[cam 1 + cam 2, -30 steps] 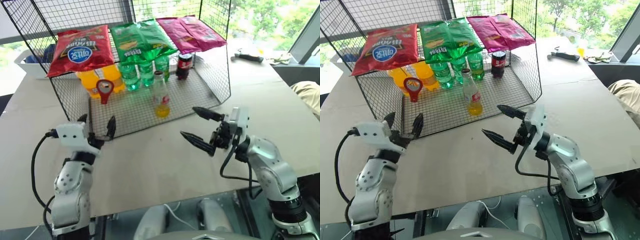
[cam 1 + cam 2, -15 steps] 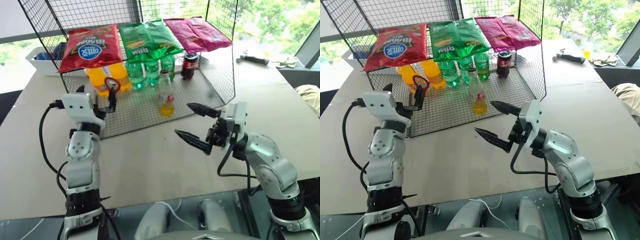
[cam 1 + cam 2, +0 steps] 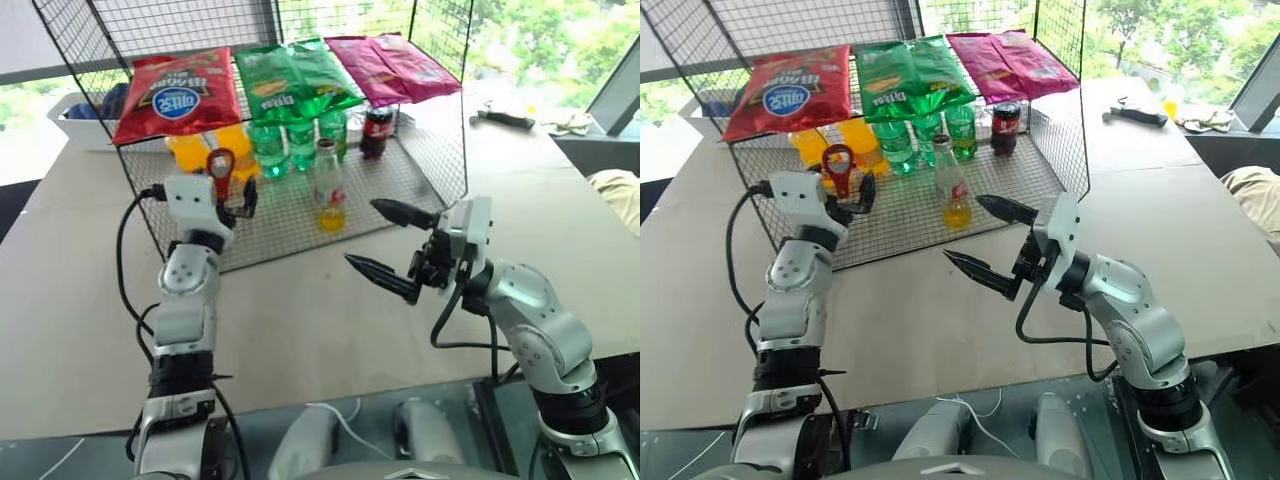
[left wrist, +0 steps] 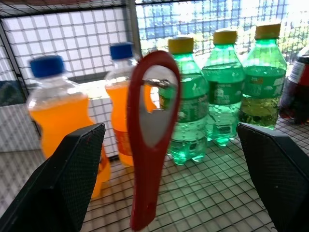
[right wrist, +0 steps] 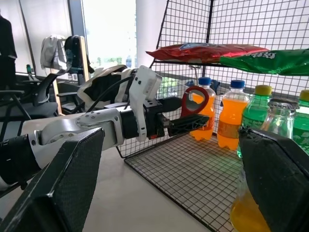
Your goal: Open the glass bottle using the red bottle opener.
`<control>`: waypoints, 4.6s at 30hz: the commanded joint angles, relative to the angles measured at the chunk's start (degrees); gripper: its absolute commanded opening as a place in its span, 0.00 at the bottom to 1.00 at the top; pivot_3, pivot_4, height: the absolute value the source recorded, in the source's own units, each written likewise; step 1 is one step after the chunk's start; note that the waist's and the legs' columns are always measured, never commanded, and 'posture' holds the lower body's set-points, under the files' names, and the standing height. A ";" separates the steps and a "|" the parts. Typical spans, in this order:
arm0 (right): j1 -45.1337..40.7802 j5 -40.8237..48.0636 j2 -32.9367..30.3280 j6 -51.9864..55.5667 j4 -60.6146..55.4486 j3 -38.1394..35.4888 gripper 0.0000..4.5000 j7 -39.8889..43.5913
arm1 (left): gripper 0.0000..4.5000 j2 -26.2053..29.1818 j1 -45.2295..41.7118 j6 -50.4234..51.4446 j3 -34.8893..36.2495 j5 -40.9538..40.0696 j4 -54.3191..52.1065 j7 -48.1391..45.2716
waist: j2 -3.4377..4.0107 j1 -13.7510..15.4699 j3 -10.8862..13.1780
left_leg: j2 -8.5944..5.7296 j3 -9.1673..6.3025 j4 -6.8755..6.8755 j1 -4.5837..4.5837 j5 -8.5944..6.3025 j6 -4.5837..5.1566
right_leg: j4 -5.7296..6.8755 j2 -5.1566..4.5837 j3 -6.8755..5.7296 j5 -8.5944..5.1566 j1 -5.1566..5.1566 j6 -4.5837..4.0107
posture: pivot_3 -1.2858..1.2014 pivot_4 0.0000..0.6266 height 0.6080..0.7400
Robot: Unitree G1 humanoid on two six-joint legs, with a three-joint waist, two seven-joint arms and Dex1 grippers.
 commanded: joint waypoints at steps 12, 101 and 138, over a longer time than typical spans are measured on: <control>-0.51 0.14 0.17 -0.47 -2.13 -0.03 1.00 -1.17 | 0.75 -0.41 -1.05 -2.56 1.77 -1.76 -0.49 0.99 | -0.02 -0.46 -0.02 | -0.02 0.01 0.09 -0.72 0.01 0.01 | 0.07 -0.15 0.00 0.01 -0.66 0.01 | 0.52 0.24 1.00; -11.98 53.63 -8.13 51.11 -1.87 -8.97 0.94 -26.96 | 0.00 -1.60 15.22 45.20 -5.63 -71.26 -22.50 -25.82 | -0.08 -0.95 -0.09 | -0.07 0.14 0.16 -0.59 0.00 0.05 | 0.12 -0.07 0.12 0.02 -0.57 -0.02 | 0.52 0.24 1.00; -13.12 73.17 -13.85 43.05 3.59 -0.48 0.00 -40.54 | 0.53 -2.05 13.95 46.66 -5.80 -69.86 -20.48 -28.89 | -0.07 -1.00 -0.08 | 0.06 0.21 0.16 -0.60 -0.04 0.13 | 0.08 -0.05 0.16 0.02 -0.57 -0.01 | 0.52 0.24 1.00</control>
